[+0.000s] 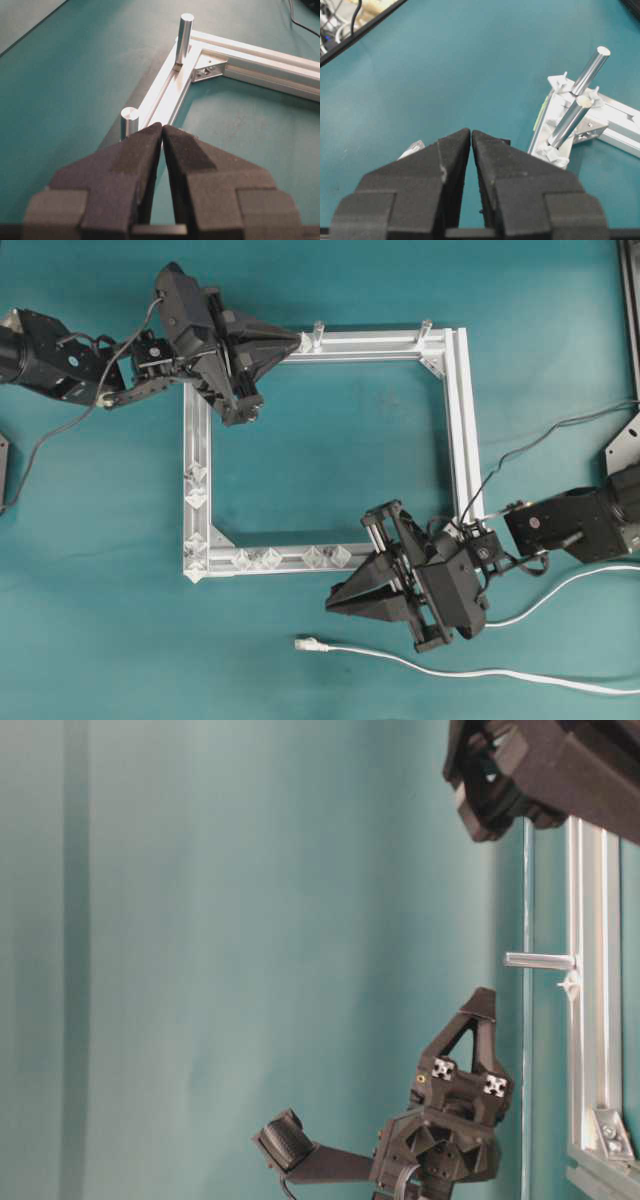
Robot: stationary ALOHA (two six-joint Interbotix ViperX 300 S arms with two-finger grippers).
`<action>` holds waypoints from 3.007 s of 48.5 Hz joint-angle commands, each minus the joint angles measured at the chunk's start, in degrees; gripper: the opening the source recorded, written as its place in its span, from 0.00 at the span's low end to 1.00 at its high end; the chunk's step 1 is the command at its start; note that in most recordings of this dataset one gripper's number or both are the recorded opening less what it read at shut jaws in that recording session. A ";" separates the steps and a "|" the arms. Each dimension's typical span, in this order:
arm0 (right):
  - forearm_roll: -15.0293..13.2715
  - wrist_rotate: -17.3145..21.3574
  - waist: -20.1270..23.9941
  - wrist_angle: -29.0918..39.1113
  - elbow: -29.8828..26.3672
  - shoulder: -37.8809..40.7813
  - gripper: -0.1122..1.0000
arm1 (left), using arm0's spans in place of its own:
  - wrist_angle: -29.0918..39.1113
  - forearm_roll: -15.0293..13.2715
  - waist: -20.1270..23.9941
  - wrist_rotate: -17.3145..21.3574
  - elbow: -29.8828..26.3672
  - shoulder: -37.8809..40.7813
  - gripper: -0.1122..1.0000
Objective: Move the cable alternately left and right between 8 closely spaced pins so it hooks onto each one.
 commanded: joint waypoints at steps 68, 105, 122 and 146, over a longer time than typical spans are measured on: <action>-0.18 27.69 6.06 63.11 -23.47 -1.76 0.41 | 27.42 2.02 -4.83 -4.13 8.79 -26.89 0.65; 0.00 32.08 6.59 66.18 -34.37 9.49 0.69 | 32.87 2.11 -5.01 -3.78 21.36 -46.14 0.65; 0.00 33.13 6.59 66.18 -34.45 12.30 0.69 | 33.75 2.11 -5.01 -3.69 25.22 -52.21 0.65; -0.18 33.22 8.44 66.27 -34.54 12.22 0.25 | 40.25 2.11 -5.10 -3.60 28.04 -62.84 0.65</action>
